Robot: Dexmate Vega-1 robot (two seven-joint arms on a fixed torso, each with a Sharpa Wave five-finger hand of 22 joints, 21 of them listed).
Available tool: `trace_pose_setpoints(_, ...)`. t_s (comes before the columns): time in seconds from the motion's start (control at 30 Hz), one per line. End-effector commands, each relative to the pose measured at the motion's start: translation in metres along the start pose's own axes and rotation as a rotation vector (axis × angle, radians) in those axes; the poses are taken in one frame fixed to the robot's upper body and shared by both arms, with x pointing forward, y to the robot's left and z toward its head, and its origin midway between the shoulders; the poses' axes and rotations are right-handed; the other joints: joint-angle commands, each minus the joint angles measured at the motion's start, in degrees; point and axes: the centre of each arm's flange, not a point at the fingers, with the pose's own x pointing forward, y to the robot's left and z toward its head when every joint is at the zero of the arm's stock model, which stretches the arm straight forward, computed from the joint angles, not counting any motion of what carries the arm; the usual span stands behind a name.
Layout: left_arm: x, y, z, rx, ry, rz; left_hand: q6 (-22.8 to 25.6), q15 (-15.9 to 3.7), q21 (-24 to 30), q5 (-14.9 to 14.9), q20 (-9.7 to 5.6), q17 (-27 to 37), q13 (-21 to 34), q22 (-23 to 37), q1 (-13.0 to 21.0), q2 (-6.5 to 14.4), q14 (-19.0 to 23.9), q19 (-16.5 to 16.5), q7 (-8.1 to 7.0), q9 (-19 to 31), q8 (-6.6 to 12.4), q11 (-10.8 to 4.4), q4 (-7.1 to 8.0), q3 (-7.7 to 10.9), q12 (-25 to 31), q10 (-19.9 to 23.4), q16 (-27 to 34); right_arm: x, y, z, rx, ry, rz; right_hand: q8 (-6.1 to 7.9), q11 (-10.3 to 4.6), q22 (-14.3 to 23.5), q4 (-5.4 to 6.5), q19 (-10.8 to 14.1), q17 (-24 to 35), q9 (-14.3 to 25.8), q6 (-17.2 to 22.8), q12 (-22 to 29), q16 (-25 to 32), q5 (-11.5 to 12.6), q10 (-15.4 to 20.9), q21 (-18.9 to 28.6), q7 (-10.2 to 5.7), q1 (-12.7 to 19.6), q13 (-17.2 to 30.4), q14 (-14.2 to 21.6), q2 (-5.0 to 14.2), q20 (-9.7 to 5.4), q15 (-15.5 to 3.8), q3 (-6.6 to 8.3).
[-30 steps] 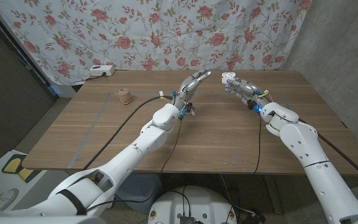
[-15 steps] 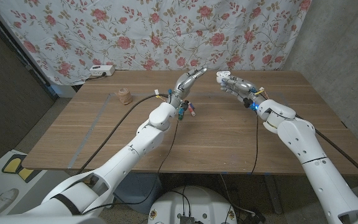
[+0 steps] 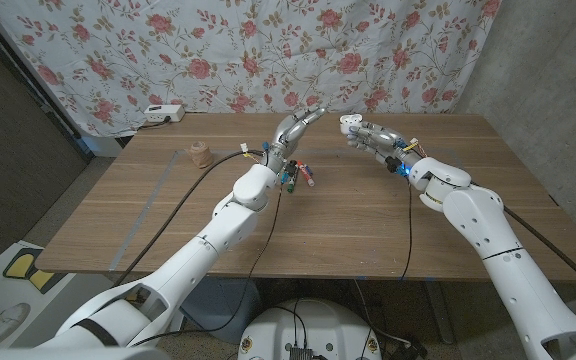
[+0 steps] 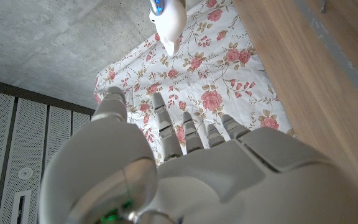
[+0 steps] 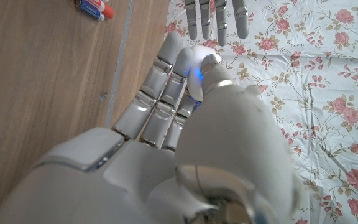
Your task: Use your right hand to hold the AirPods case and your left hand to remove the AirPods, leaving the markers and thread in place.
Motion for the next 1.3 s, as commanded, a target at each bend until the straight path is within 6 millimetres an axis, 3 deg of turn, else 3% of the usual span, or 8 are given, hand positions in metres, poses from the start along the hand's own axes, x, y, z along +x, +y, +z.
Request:
trace_pose_setpoints(0.03, -0.002, 0.010, 0.009, 0.057, -0.009, 0.001, 1.71, -0.16, 0.26, 0.70, 0.20, 0.07, 0.16, 0.05, 0.90, 0.48, -0.22, -0.25, -0.27, 0.21, 0.56, -0.25, -0.23, 0.98, 0.51, 0.61, 0.19, 0.003, 0.007, -0.002, -0.012, 0.024, 0.032, -0.15, -1.09, 0.09, -0.06, -0.50, 0.35, 0.10, 0.21, 4.63, -0.37, 0.21, 1.67, 0.42, 0.31, 0.07, 3.57, 0.14, 0.39, -2.99, -6.02, -0.38)
trace_pose_setpoints(0.23, -0.004, 0.015, 0.016, 0.122, -0.005, -0.020, 3.30, -0.20, 0.20, 0.80, 0.09, 0.06, 0.12, 0.04, 1.23, 0.27, -0.39, -0.41, 0.47, 0.19, 0.65, -0.14, -0.35, 1.24, 0.50, 0.64, 0.14, 0.005, 0.010, -0.002, -0.025, 0.038, 0.043, -0.31, -1.11, 0.07, -0.06, -0.57, 0.41, 0.12, 0.19, 4.61, -0.44, 0.21, 1.69, 0.62, 0.35, 0.09, 3.57, 0.16, 0.38, -3.01, -6.04, -0.41)
trace_pose_setpoints(0.6, -0.008, 0.026, 0.023, 0.158, -0.009, -0.054, 3.05, 0.84, -0.38, 0.64, 0.99, 0.26, 0.10, 0.10, -0.70, -0.81, -2.93, -2.84, 2.44, 0.26, -0.80, 0.57, 0.60, 0.62, -0.29, -1.56, -0.33, 0.007, 0.013, -0.002, -0.034, 0.052, 0.056, -0.50, -1.00, 0.05, -0.05, -0.70, 0.51, 0.16, 0.28, 4.59, -0.56, 0.23, 1.66, 0.93, 0.50, 0.12, 3.66, 0.19, 0.47, -2.97, -6.00, -0.41)
trace_pose_setpoints(0.8, -0.008, 0.027, 0.023, 0.165, -0.014, -0.053, 7.17, 1.00, -0.14, 1.38, 1.28, 0.51, 0.12, 0.18, -3.30, 0.89, -3.37, -3.53, 4.87, 0.50, -0.22, 0.81, 2.17, 0.96, -0.10, -1.44, 0.08, 0.007, 0.015, -0.001, -0.041, 0.054, 0.063, -0.62, -0.95, 0.03, -0.06, -0.72, 0.58, 0.18, 0.31, 4.61, -0.63, 0.24, 1.72, 1.14, 0.51, 0.14, 3.72, 0.18, 0.45, -2.95, -6.01, -0.44)
trace_pose_setpoints(0.93, -0.007, 0.028, 0.024, 0.137, -0.033, -0.046, 8.10, 0.89, -0.10, 1.74, 1.35, 0.54, 0.12, 0.19, -3.87, 1.30, -3.47, -3.70, 5.56, 0.52, -0.14, 1.15, 2.44, 1.15, -0.04, -1.35, 0.13, 0.008, 0.016, -0.002, -0.041, 0.058, 0.064, -0.68, -0.97, 0.03, -0.05, -0.76, 0.62, 0.19, 0.33, 4.60, -0.63, 0.24, 1.70, 1.24, 0.52, 0.13, 3.72, 0.27, 0.48, -2.95, -6.01, -0.44)
trace_pose_setpoints(1.3, -0.003, 0.037, 0.042, 0.251, -0.038, -0.078, 5.76, 0.93, 0.01, 2.48, 1.31, 0.46, 0.09, 0.15, -4.48, 1.12, -3.85, -3.85, 5.28, 0.58, -1.70, 1.46, 2.15, 1.51, -0.23, -2.02, 0.08, 0.009, 0.015, -0.002, -0.049, 0.063, 0.057, -0.83, -0.97, 0.01, -0.06, -0.75, 0.73, 0.22, 0.42, 4.59, -0.71, 0.25, 1.78, 1.57, 0.49, 0.16, 3.75, 0.32, 0.49, -2.95, -6.00, -0.46)
